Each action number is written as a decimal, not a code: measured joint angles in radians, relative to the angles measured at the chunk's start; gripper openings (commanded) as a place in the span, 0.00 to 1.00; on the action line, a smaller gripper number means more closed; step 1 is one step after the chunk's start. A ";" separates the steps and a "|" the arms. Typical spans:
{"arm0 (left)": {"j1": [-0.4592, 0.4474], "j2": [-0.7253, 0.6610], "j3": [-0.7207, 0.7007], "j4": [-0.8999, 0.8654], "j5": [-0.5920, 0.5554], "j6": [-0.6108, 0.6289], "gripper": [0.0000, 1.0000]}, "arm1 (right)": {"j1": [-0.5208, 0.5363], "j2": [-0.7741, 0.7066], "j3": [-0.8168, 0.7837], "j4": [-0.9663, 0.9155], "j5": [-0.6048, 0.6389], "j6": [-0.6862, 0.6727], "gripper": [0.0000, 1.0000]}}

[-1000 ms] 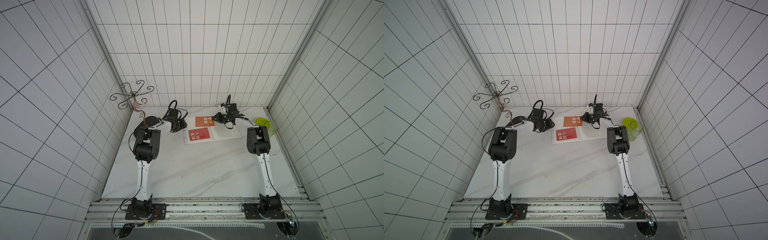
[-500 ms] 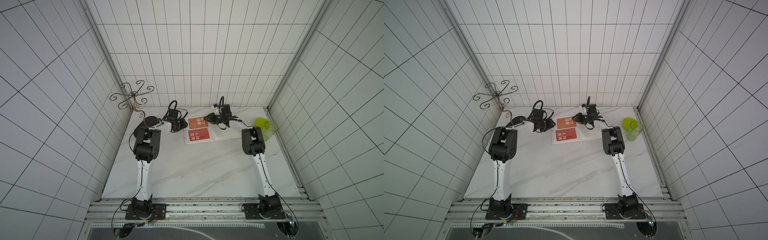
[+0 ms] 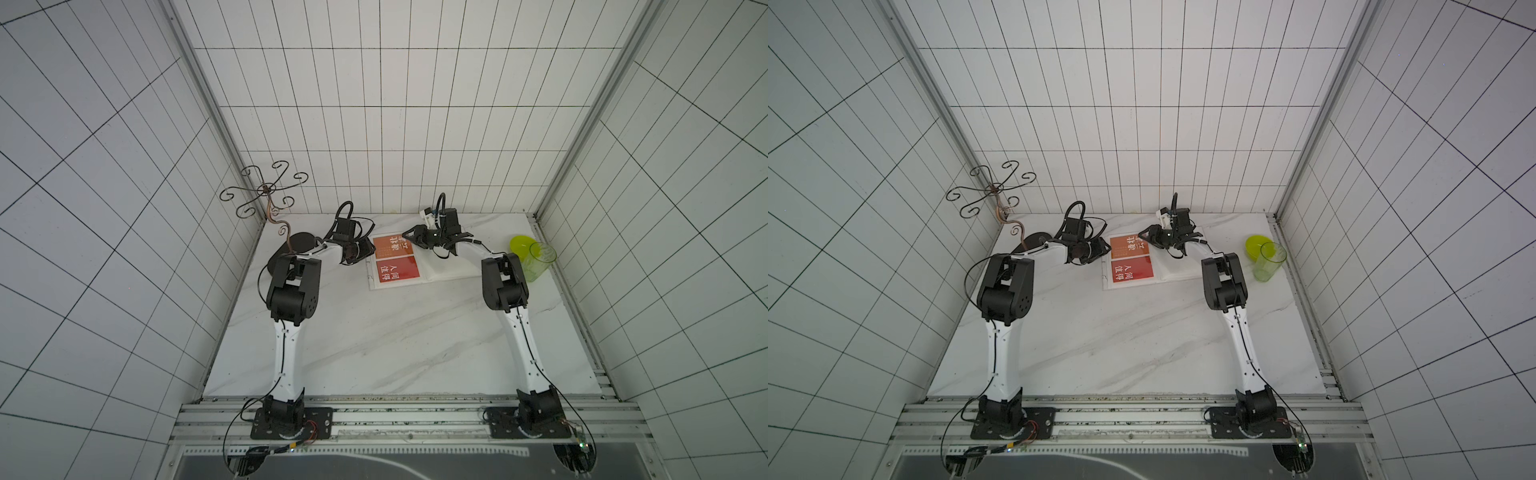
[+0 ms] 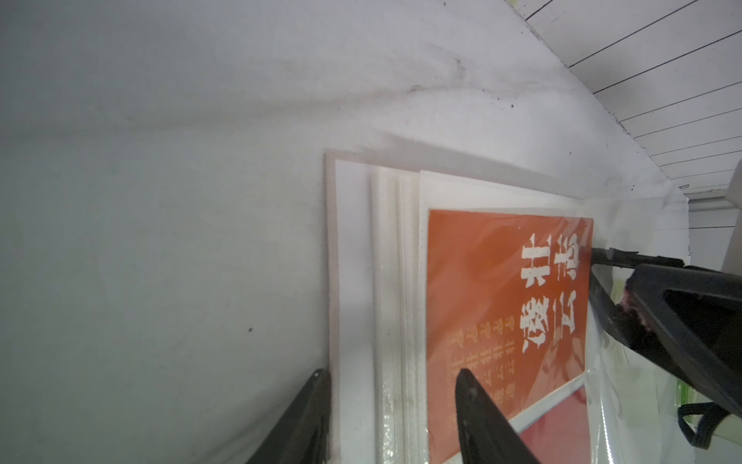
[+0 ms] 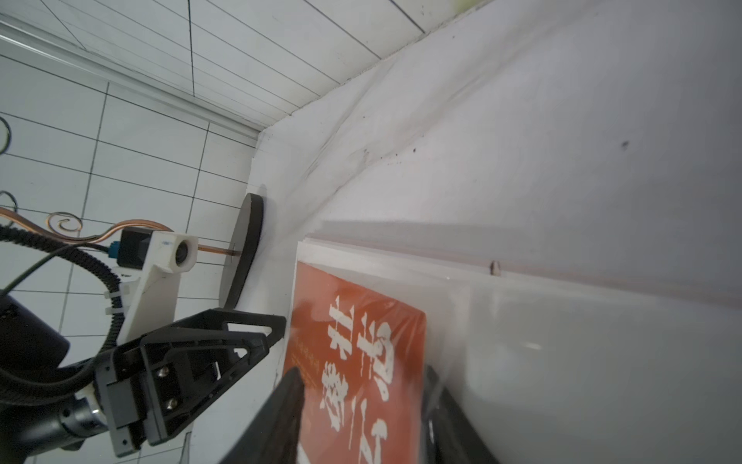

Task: Place the photos into the photo albums
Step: Insert the photo into the photo album.

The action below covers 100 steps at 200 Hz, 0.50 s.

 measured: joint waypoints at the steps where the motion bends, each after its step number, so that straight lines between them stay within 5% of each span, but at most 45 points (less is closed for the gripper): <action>1: 0.000 0.000 0.000 0.000 0.000 0.000 0.52 | 0.000 -0.001 0.000 -0.001 0.001 -0.002 0.61; 100: -0.005 -0.106 -0.206 0.142 0.018 -0.117 0.52 | -0.034 -0.319 -0.243 -0.103 0.173 -0.142 0.54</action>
